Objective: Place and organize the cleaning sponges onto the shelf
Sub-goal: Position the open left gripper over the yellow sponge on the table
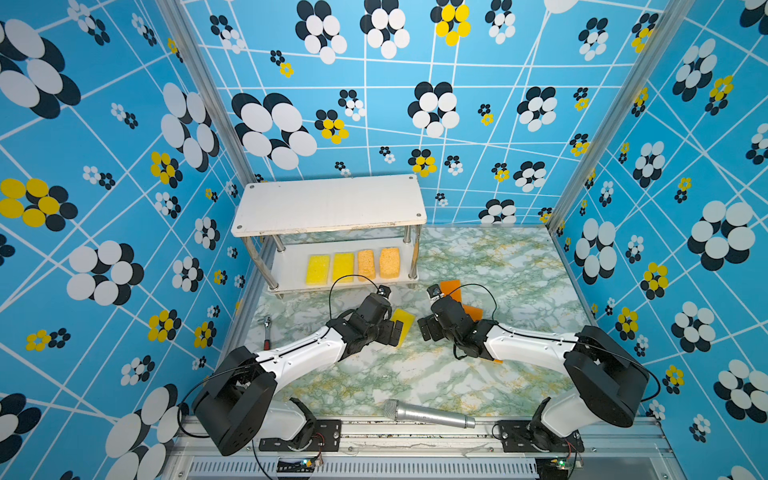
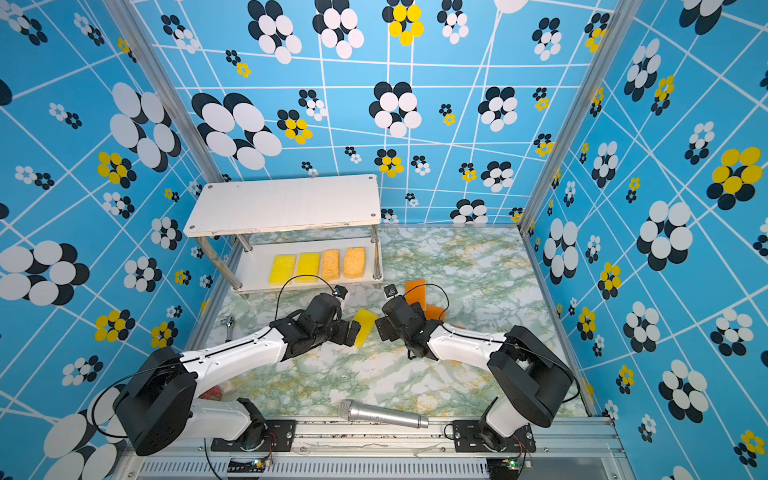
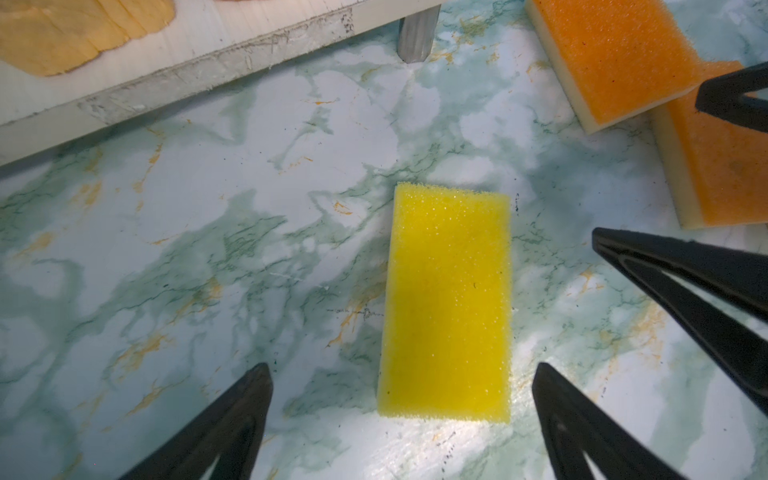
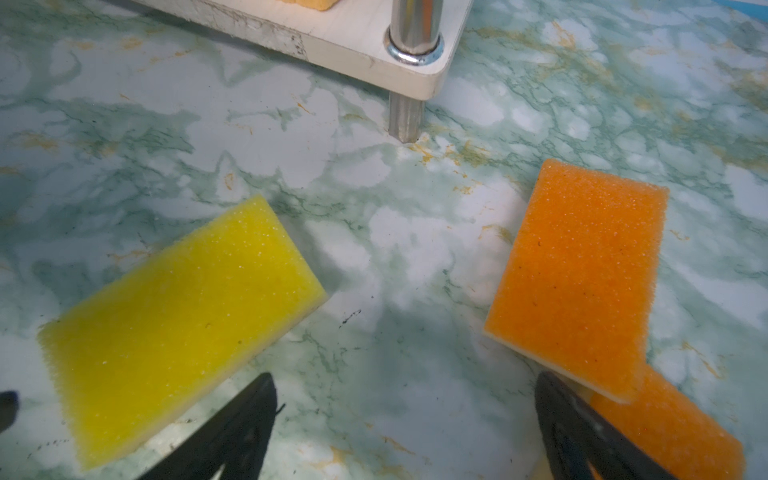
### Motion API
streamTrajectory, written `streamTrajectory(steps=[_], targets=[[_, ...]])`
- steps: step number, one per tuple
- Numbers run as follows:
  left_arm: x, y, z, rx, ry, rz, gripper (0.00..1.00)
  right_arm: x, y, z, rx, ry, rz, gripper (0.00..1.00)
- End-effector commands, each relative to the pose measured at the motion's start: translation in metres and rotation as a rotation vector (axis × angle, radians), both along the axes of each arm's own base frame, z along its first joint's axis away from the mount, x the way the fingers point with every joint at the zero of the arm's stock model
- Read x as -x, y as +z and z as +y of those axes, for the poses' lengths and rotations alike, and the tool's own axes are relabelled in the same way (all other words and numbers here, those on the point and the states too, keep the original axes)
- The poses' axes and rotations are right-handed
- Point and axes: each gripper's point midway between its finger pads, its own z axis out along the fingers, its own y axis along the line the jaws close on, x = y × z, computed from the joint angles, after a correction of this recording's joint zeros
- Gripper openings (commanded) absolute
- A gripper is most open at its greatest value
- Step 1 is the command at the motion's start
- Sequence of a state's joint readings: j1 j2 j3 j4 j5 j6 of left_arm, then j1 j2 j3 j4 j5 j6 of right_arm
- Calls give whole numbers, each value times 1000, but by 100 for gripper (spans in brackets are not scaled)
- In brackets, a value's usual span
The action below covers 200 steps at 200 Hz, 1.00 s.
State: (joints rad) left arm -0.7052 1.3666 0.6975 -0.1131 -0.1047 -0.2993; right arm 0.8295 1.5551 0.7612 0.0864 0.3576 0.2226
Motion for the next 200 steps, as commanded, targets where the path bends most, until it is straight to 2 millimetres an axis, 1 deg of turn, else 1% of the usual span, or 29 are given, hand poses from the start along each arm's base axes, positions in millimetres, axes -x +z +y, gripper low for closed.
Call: streamTrajectory(steps=[1,86,125,159,200], targets=[[9,-7,5,-29,-4,13,99,-2,-4,-5,-1,-32,0,99],[20,-14,-7,-42,-60,21,99,-2,-6,-7,-4,-39,4,99],[25,-20,-12,-60,-76,36,99,-3,0,-12,-37,-59,-9,99],[26,-27,-14,-66,-76,42,99,-3,5,-17,-72,-72,-18,99],[24,-33,-17,-73,-74,22,99,-3,5,-20,-74,-80,-18,99]])
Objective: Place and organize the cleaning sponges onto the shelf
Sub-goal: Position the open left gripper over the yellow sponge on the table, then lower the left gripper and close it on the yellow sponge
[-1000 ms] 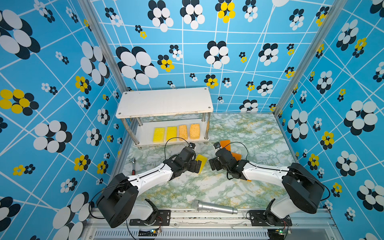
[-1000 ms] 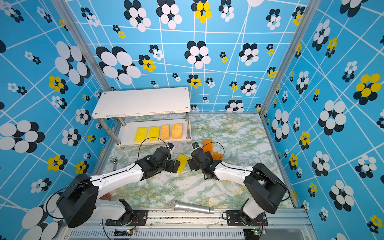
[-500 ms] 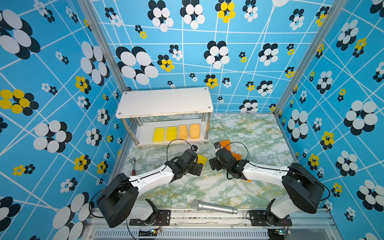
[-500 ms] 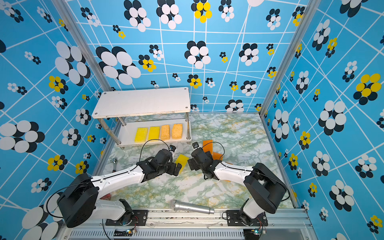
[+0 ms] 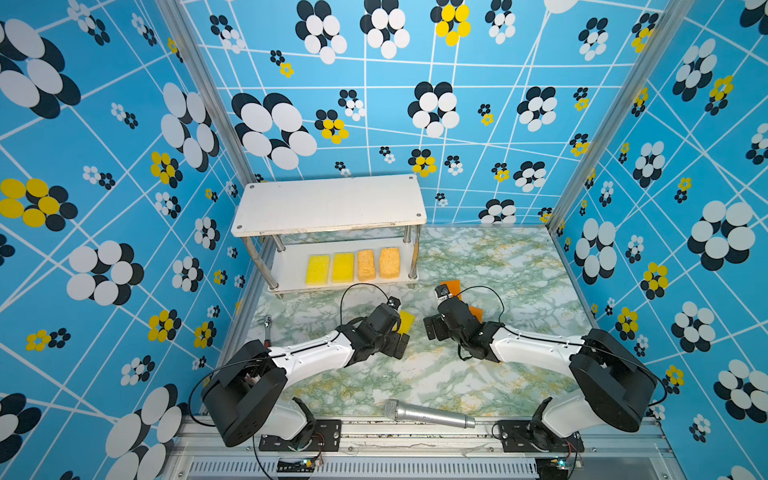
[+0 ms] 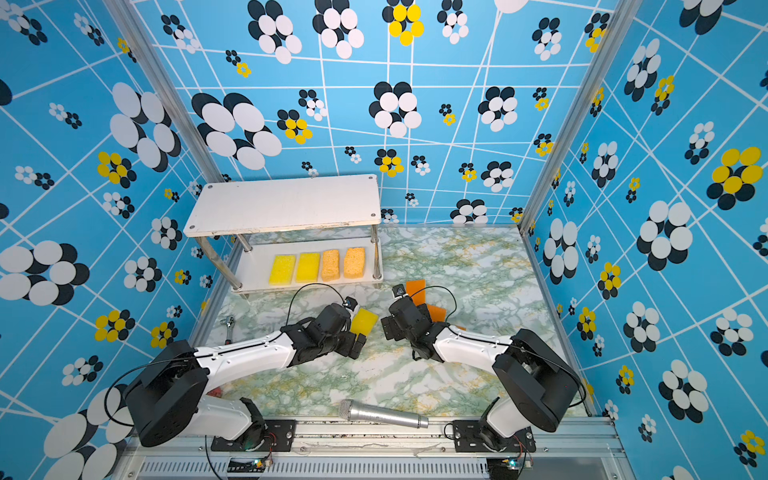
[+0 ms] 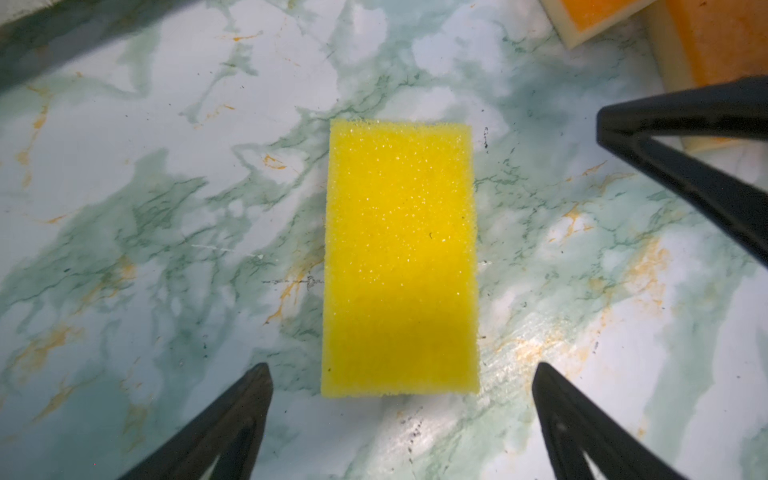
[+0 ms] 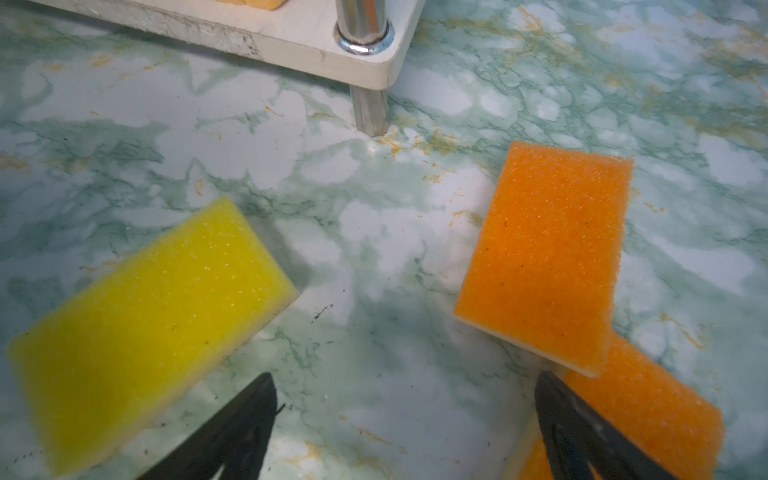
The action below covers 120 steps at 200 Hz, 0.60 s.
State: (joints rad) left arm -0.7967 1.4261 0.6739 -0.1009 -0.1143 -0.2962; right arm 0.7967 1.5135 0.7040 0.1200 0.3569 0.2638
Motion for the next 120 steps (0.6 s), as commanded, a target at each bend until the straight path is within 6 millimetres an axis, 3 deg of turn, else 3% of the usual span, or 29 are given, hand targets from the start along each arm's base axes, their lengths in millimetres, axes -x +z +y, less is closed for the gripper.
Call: streamTrajectory(steps=[1,120], targets=[[-2,-6,1,-17,14,-27,99,-2,6,-3,-31,-22,-16,99],[2,-26,-4,-10,16,-88,99,-2,6,-4,-39,-28,-15,99]])
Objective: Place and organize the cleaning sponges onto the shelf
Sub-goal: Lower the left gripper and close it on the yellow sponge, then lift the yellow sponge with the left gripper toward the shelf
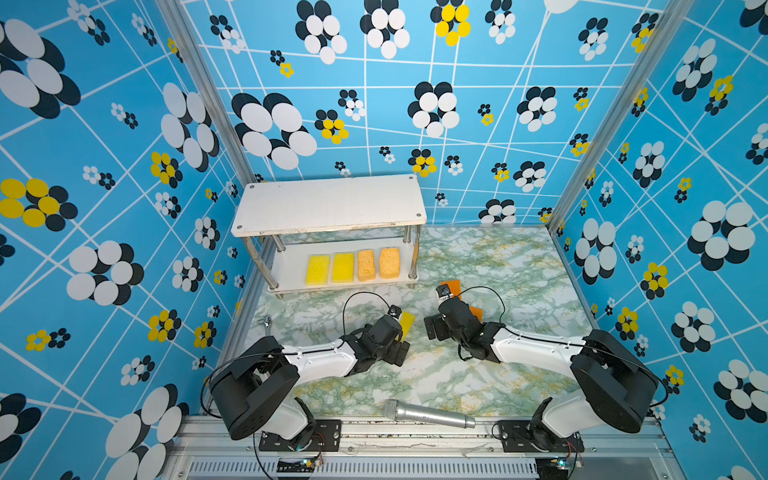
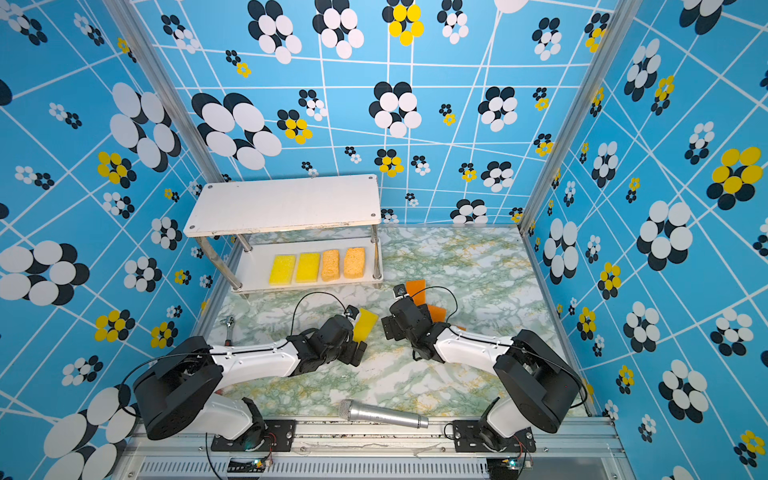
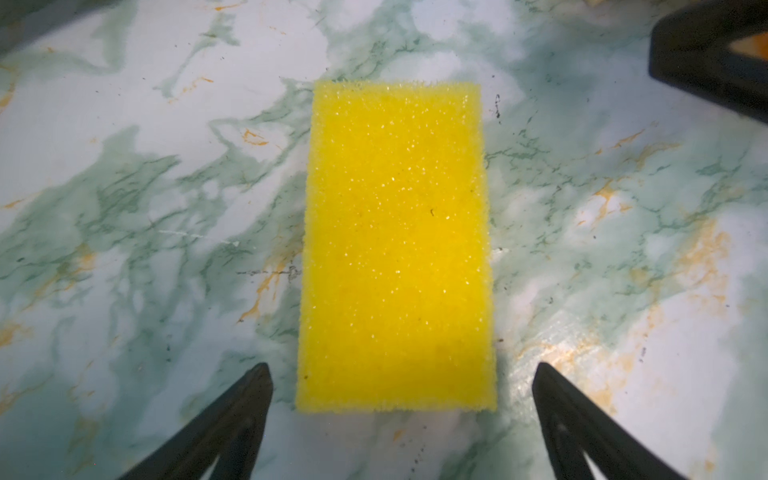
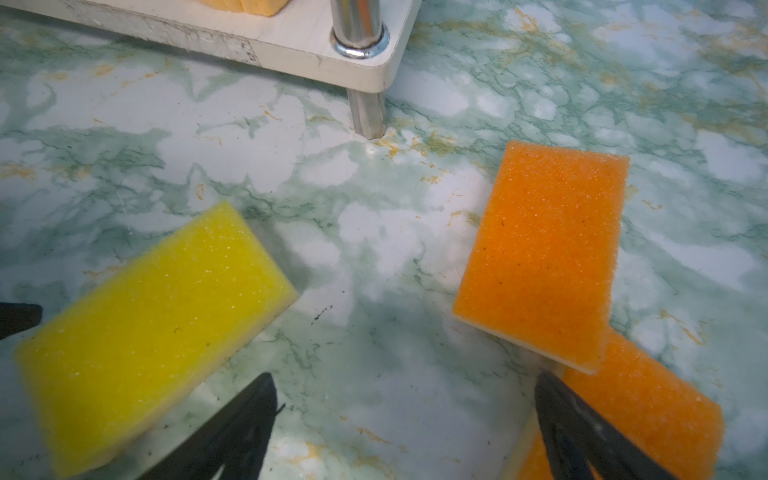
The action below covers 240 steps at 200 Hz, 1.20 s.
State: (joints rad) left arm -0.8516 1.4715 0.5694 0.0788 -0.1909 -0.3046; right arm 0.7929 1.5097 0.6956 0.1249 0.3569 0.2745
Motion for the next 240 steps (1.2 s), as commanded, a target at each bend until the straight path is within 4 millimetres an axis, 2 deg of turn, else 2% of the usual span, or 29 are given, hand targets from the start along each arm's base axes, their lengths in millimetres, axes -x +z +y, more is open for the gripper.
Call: streamTrajectory(steps=[1,53,157,195,240], targets=[[-4,-3,-2,5,17,-25,99,-2,7,-2,-32,-17,-18,99],[-6,-11,-5,-6,21,-28,99,-3,7,-2,-37,-20,-19,99],[-4,-24,3,-43,40,-51,100,-6,4,-2,-38,-24,-14,99],[-3,-28,2,-43,34,-47,93,-6,3,-2,-38,-25,-13,99],[-3,-31,-1,-49,30,-44,76,-6,2,-3,-36,-28,-10,99]])
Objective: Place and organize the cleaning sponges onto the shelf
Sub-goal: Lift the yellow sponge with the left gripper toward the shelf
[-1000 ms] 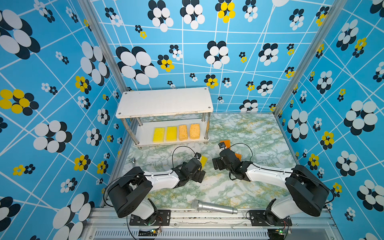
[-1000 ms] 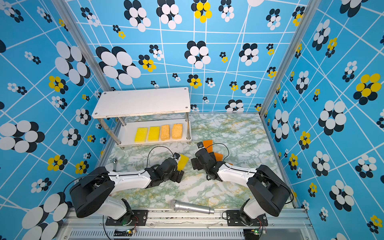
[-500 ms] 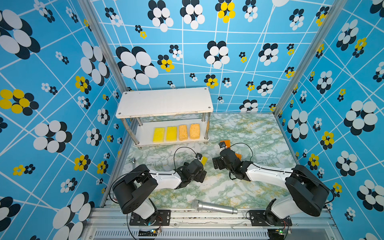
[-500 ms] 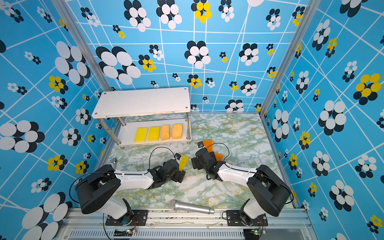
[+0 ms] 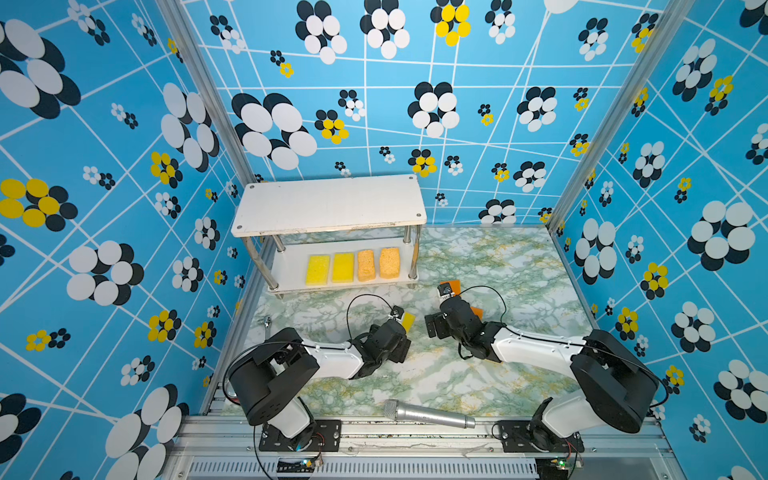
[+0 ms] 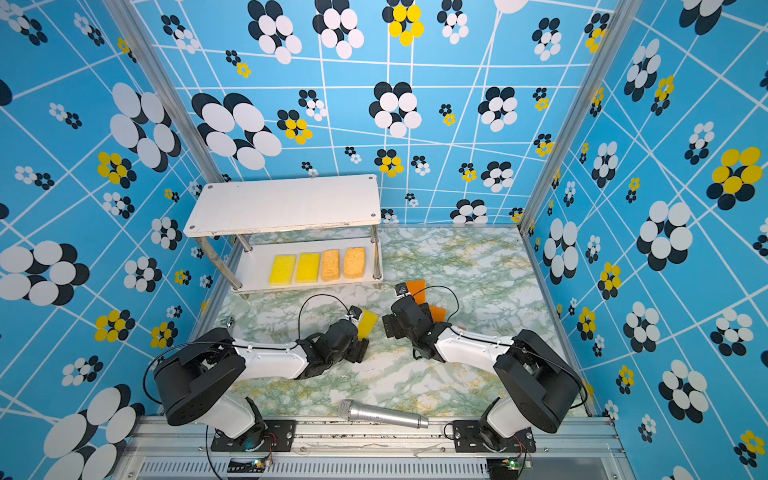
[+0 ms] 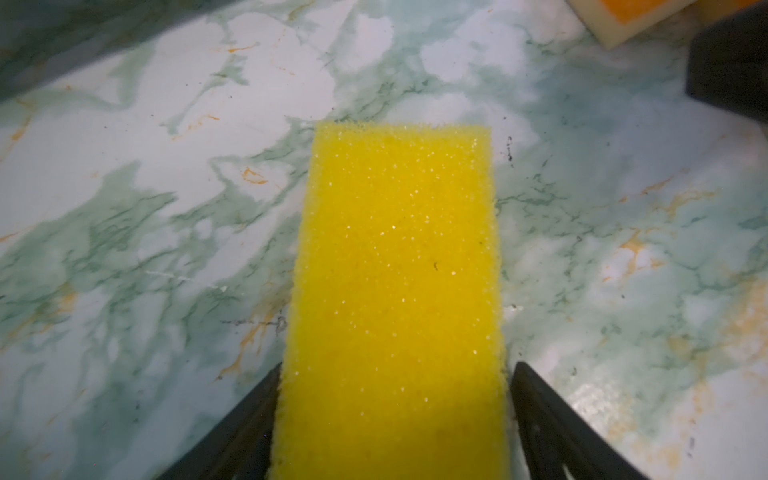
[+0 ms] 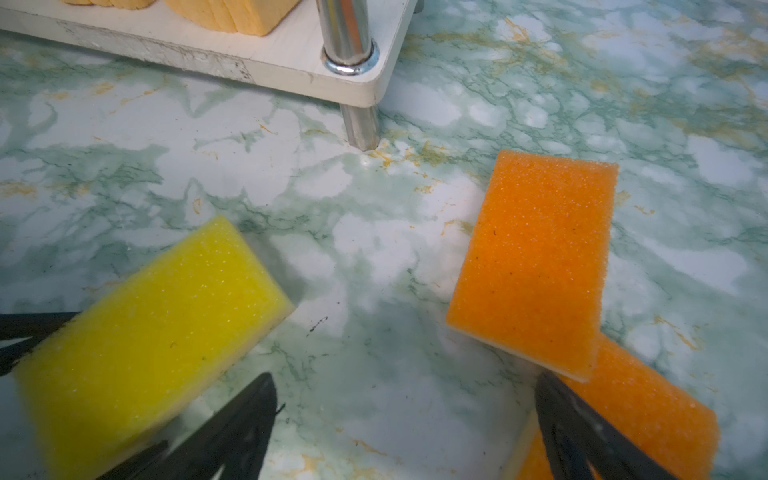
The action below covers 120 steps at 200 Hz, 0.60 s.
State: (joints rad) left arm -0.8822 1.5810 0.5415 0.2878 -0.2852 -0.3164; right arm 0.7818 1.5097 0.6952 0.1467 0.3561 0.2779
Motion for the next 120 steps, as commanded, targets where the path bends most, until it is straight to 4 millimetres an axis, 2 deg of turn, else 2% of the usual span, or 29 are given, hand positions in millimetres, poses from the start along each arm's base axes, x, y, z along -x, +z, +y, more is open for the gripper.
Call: streamTrajectory(steps=[1,66,120], targets=[[12,-20,9,-63,-7,54,76,-1,-1,-2,-18,-15,5,99],[13,-14,11,-56,5,30,70,-1,-1,-3,-20,-20,4,99],[9,6,15,-26,33,-3,69,-1,-2,-4,-18,-23,6,99]])
